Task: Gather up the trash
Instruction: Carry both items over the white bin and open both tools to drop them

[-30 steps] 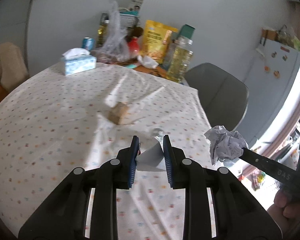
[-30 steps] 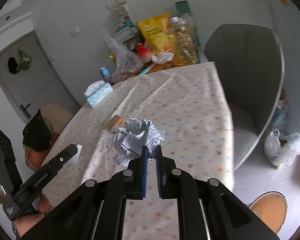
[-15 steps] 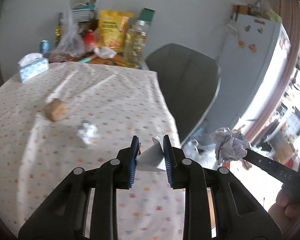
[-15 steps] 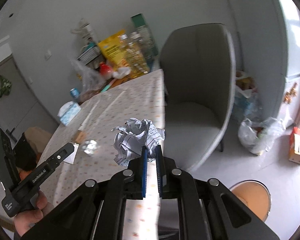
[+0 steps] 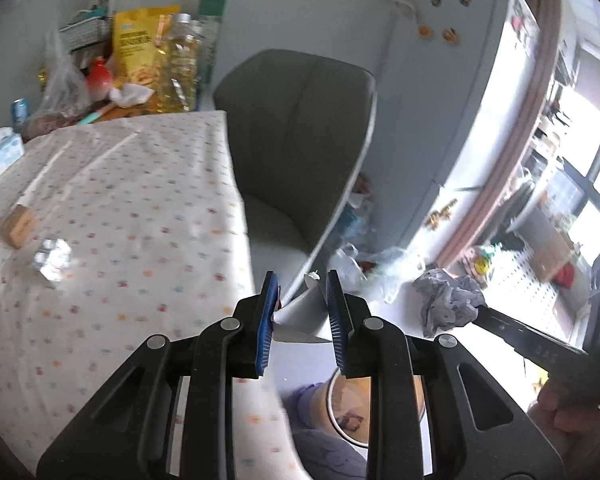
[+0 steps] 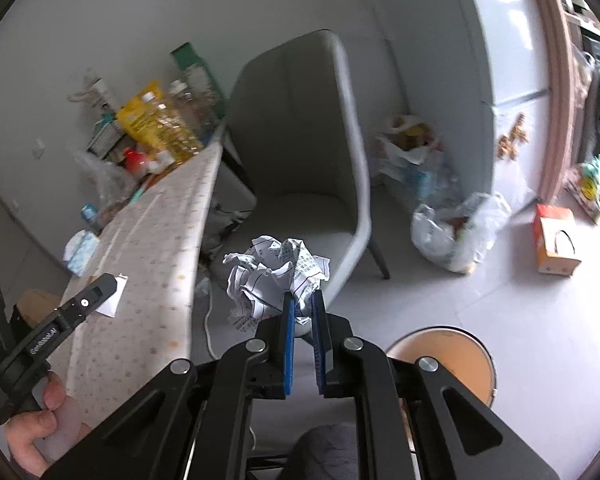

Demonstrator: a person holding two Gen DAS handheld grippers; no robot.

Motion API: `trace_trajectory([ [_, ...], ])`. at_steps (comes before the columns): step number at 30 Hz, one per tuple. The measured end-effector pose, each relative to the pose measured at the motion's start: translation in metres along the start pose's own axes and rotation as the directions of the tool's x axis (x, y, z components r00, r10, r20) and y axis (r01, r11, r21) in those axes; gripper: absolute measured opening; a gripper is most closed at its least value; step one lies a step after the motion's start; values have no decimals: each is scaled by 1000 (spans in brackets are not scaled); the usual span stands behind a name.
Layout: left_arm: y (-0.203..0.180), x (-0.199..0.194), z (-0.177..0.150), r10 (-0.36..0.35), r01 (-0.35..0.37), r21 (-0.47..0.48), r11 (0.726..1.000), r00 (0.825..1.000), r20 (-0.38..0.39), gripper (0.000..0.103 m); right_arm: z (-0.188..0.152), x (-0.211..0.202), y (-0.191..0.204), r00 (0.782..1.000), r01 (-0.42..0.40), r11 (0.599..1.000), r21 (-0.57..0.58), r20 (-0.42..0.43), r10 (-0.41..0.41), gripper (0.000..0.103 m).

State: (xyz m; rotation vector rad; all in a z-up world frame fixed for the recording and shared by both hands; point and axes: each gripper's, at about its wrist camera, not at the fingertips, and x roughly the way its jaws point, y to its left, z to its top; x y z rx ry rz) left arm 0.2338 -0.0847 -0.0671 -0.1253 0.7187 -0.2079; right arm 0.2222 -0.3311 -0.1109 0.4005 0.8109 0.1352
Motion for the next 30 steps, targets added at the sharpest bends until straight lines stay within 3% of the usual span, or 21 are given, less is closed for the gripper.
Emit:
trace_trajectory([
  [6, -32, 20, -12, -21, 25, 65, 998, 998, -56, 25, -9, 4, -31, 999, 43, 998, 39, -17, -42, 9],
  [13, -56, 34, -19, -31, 42, 110, 993, 994, -101, 25, -21, 14, -72, 998, 42, 990, 135, -48, -36, 13],
  [15, -63, 39, -21, -33, 47, 123, 991, 993, -114, 25, -25, 17, -81, 998, 42, 985, 167, -59, -32, 31],
  [16, -66, 40, -23, -34, 50, 128, 991, 992, -120, 25, -27, 16, -86, 998, 43, 983, 180, -55, -33, 46],
  [17, -69, 42, -24, -37, 54, 132, 990, 991, -127, 25, -29, 14, -91, 998, 49, 981, 187, -48, -41, 51],
  [22, -92, 51, -32, -57, 84, 158, 984, 985, -164, 25, -35, 8, -110, 998, 46, 975, 219, -53, -35, 52],
  [30, -129, 69, -42, -102, 146, 192, 970, 970, -222, 26, -40, -25, -149, 995, 97, 962, 254, -18, -95, 59],
])
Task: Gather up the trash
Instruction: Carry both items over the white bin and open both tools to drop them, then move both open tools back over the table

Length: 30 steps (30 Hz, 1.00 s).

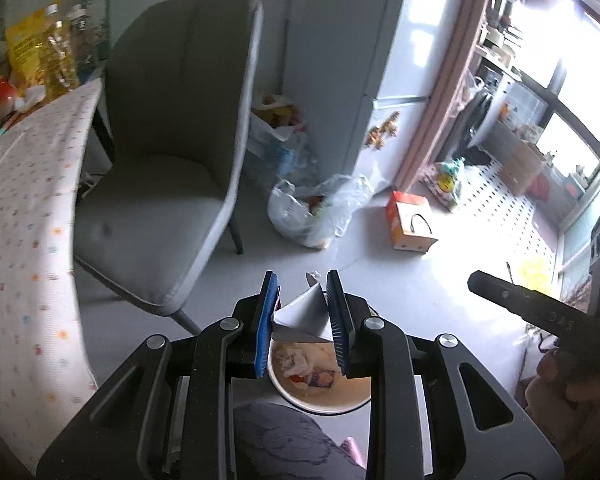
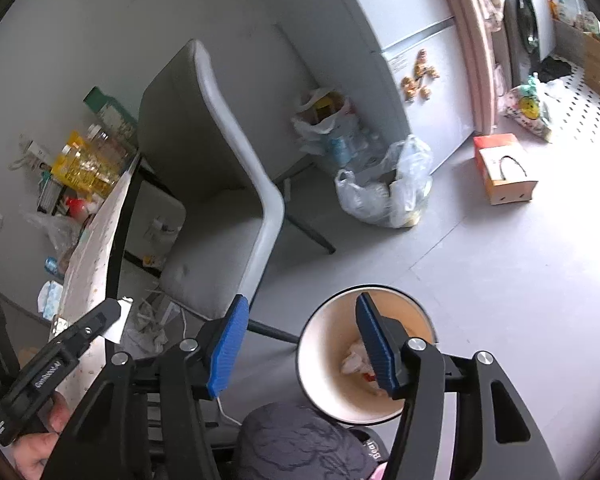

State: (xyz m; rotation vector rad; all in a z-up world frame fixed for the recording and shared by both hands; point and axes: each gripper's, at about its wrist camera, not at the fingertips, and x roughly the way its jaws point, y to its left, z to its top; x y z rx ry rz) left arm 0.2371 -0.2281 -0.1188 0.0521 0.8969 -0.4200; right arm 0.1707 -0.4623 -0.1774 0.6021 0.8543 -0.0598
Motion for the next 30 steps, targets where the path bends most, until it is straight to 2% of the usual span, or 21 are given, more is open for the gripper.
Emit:
trace_trajectory([
  [1, -3, 2, 0, -14, 14, -3, 1000, 1000, -5, 27, 0, -4, -5, 1000, 8, 1000, 6, 6, -8, 60],
  [2, -6, 4, 1, -33, 33, -9, 999, 999, -6, 35, 1, -8, -10, 1000, 16, 1000, 12, 11, -16, 60],
  [3, -10, 5, 3, -64, 64, -14, 998, 998, -6, 52, 1, -10, -13, 1000, 22, 1000, 17, 17, -22, 60],
  [5, -14, 3, 5, -93, 93, -7, 996, 996, 7, 69, 2, -16, -20, 999, 33, 999, 27, 27, -34, 60],
  [8, -17, -2, 6, -94, 94, 18, 995, 995, 28, 84, 4, -18, -25, 998, 43, 999, 29, 35, -44, 61],
  [12, -4, -11, 8, -89, 90, -13, 996, 995, 54, 96, 3, -18, -20, 999, 38, 999, 18, 34, -39, 62],
  [17, 24, -28, 11, -34, 40, -71, 997, 996, 87, 97, 1, -12, 0, 1000, 19, 1000, -12, 21, -18, 65],
  [21, 51, -54, 9, 36, -17, -136, 991, 990, 137, 97, 1, -9, 25, 1000, -14, 999, -53, 17, 15, 78],
  [28, 113, -98, -8, 132, -76, -269, 960, 971, 197, 97, -2, 0, 89, 998, -59, 982, -181, 20, 64, 91],
  [30, 133, -110, -13, 159, -91, -307, 948, 966, 204, 97, -6, 7, 114, 998, -60, 975, -216, 5, 63, 91],
])
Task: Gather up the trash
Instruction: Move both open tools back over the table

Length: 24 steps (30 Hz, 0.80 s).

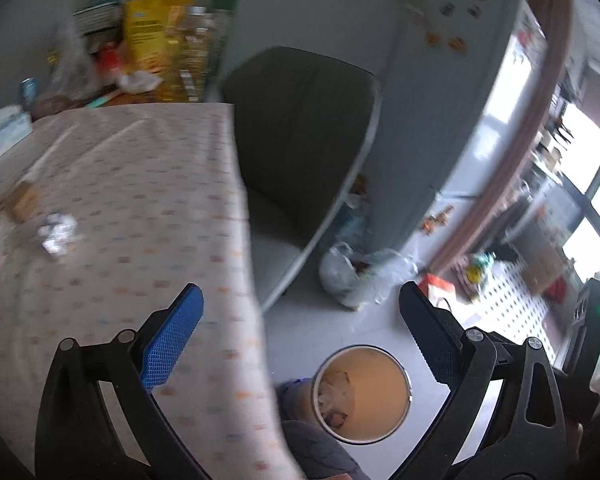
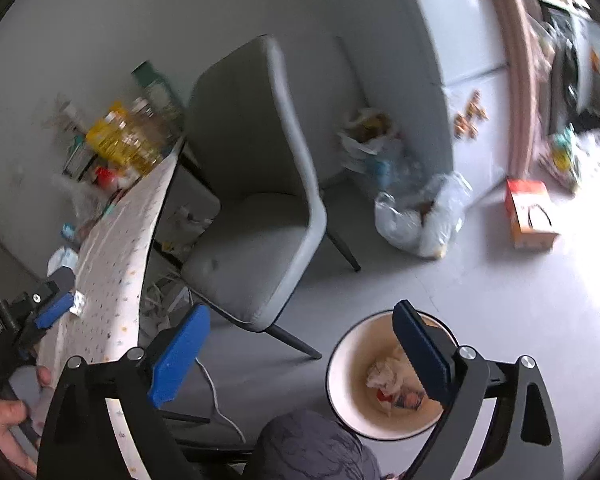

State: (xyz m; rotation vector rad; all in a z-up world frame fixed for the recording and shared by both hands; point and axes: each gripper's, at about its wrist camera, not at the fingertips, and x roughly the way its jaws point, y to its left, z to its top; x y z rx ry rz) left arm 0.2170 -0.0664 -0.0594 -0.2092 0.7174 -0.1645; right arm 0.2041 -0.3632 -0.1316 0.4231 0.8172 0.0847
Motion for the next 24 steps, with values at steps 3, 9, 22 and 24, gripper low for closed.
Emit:
trace_trajectory([
  [3, 31, -19, 4, 47, -45, -40, 998, 998, 38, 97, 0, 6, 33, 999, -33, 999, -30, -6, 32, 91],
  [9, 85, -43, 1, 88, -81, -95, 992, 994, 66, 97, -9, 18, 91, 998, -56, 992, -110, -24, 54, 94],
  [22, 180, -84, -8, 173, -145, -226, 963, 979, 110, 97, -11, 31, 184, 995, -101, 963, -250, -50, 92, 94],
  [24, 191, -88, -9, 188, -157, -246, 957, 976, 110, 97, -10, 34, 201, 993, -116, 956, -271, -55, 105, 94],
])
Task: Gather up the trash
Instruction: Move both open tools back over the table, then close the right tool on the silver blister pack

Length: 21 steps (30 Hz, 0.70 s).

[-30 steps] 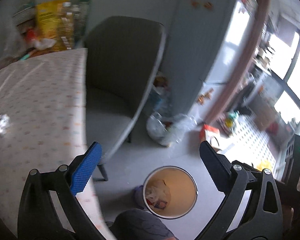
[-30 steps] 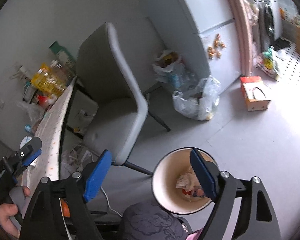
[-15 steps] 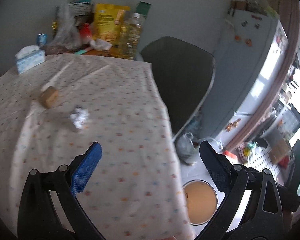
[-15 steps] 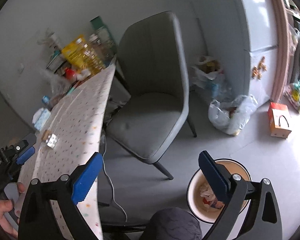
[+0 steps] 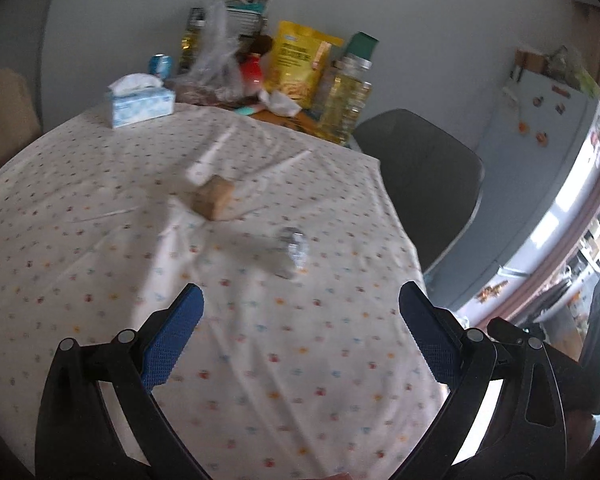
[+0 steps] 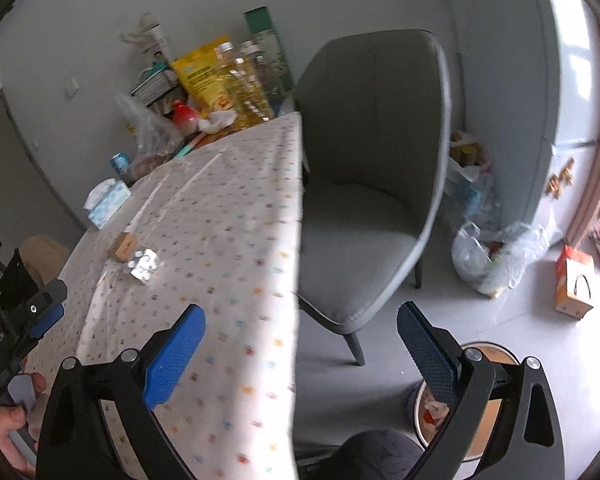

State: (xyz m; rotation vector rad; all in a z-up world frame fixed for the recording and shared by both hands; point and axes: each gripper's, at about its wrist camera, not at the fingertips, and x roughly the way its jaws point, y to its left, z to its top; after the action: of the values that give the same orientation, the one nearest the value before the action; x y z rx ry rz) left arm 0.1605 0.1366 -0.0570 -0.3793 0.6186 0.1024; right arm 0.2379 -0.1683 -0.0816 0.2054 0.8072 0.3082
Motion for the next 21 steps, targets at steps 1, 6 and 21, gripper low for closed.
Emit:
trace_trajectory([
  [1, 7, -1, 1, 10, -10, -11, 1000, 1000, 4, 97, 1, 2, 5, 1000, -4, 1000, -7, 0, 4, 94],
  [6, 40, -9, 8, 65, -62, -67, 996, 997, 37, 97, 8, 20, 42, 1000, -23, 998, -66, -17, 22, 93],
  [21, 106, -21, 22, 147, -137, -143, 980, 987, 61, 97, 30, 70, 123, 992, -95, 977, -190, -102, 77, 93],
])
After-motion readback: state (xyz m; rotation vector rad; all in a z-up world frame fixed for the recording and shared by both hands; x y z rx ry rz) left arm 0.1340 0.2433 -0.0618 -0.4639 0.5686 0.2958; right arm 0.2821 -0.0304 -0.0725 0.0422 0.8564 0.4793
